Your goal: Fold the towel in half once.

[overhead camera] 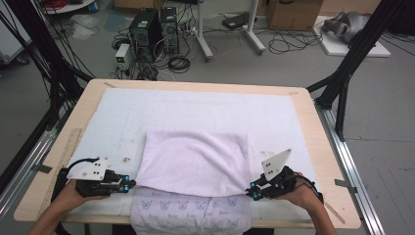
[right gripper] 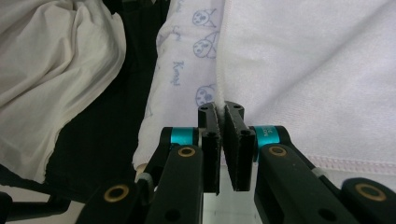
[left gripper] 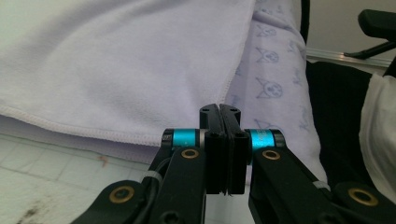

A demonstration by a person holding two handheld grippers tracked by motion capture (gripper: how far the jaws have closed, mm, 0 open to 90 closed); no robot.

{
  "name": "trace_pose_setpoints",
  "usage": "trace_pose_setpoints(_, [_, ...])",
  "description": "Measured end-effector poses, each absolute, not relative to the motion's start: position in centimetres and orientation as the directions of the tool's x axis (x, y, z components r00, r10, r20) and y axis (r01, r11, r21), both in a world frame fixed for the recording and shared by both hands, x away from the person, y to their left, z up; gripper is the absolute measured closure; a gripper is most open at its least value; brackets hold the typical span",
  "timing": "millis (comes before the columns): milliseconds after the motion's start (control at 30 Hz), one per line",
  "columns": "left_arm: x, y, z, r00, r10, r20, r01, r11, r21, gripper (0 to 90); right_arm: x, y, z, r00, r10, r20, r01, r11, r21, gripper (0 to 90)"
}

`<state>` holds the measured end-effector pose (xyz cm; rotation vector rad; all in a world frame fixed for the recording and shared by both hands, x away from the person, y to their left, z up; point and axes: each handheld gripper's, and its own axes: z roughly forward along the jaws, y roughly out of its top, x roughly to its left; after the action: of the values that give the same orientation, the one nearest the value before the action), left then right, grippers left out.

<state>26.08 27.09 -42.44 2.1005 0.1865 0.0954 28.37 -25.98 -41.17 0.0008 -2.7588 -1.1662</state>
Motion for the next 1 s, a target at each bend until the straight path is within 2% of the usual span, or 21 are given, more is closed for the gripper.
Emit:
trace_pose_setpoints(200, [25.5, 26.9, -42.5, 0.989, 0.145, 0.004, 0.072, -0.511, 0.857, 88.4, 28.1, -26.0, -41.2, -0.987, -0.086, 0.138, 0.038, 0.702, 0.711, 85.7])
trace_pose_setpoints(400, [25.8, 27.2, -43.0, 0.987, 0.159, -0.021, 0.1, -0.509, 0.855, 88.2, 28.0, -26.0, -41.5, -0.983, -0.093, 0.16, 0.044, 0.722, 0.691, 85.4])
trace_pose_setpoints(467, [25.9, 27.1, -43.1, 0.987, 0.155, -0.035, 0.111, -0.513, 0.851, 87.6, 28.1, -25.8, -41.8, -0.982, -0.092, 0.168, 0.048, 0.729, 0.683, 81.8])
trace_pose_setpoints(500, [25.9, 27.0, -43.2, 0.987, 0.159, -0.033, 0.112, -0.514, 0.851, 86.8, 28.1, -25.6, -42.0, -0.982, -0.091, 0.165, 0.046, 0.736, 0.676, 76.6])
trace_pose_setpoints(567, [25.9, 27.0, -43.2, 0.987, 0.161, -0.031, 0.109, -0.507, 0.855, 78.1, 28.2, -25.4, -42.3, -0.983, -0.073, 0.17, 0.06, 0.746, 0.664, 68.8])
trace_pose_setpoints(600, [26.0, 27.0, -43.2, 0.984, 0.177, -0.017, 0.106, -0.508, 0.855, 70.2, 28.2, -25.3, -42.4, -0.983, -0.071, 0.166, 0.057, 0.75, 0.659, 62.7])
trace_pose_setpoints(633, [26.1, 27.0, -43.2, 0.983, 0.183, -0.021, 0.112, -0.505, 0.856, 63.4, 28.1, -25.2, -42.4, -0.987, -0.052, 0.151, 0.062, 0.75, 0.659, 51.4])
trace_pose_setpoints(700, [26.3, 27.1, -43.3, 0.981, 0.191, -0.014, 0.109, -0.494, 0.863, 56.7, 28.2, -25.1, -42.4, -0.991, -0.017, 0.135, 0.078, 0.738, 0.67, 39.5])
trace_pose_setpoints(767, [26.6, 27.0, -43.1, 0.975, 0.221, -0.002, 0.114, -0.491, 0.864, 44.1, 28.3, -25.2, -42.2, -0.993, 0.024, 0.117, 0.098, 0.724, 0.683, 27.1])
trace_pose_setpoints(867, [27.3, 27.0, -42.6, 0.97, 0.242, 0.02, 0.099, -0.466, 0.879, 30.4, 28.6, -25.5, -41.6, -0.992, 0.063, 0.107, 0.121, 0.69, 0.714, 16.2])
trace_pose_setpoints(933, [27.9, 27.0, -42.1, 0.969, 0.245, 0.036, 0.079, -0.444, 0.893, 26.3, 28.9, -25.7, -41.1, -0.991, 0.093, 0.097, 0.134, 0.664, 0.735, 9.9])
trace_pose_setpoints(1000, [28.4, 26.9, -41.5, 0.965, 0.26, 0.038, 0.085, -0.445, 0.892, 18.4, 29.3, -25.8, -40.5, -0.988, 0.122, 0.092, 0.149, 0.649, 0.746, 9.9])
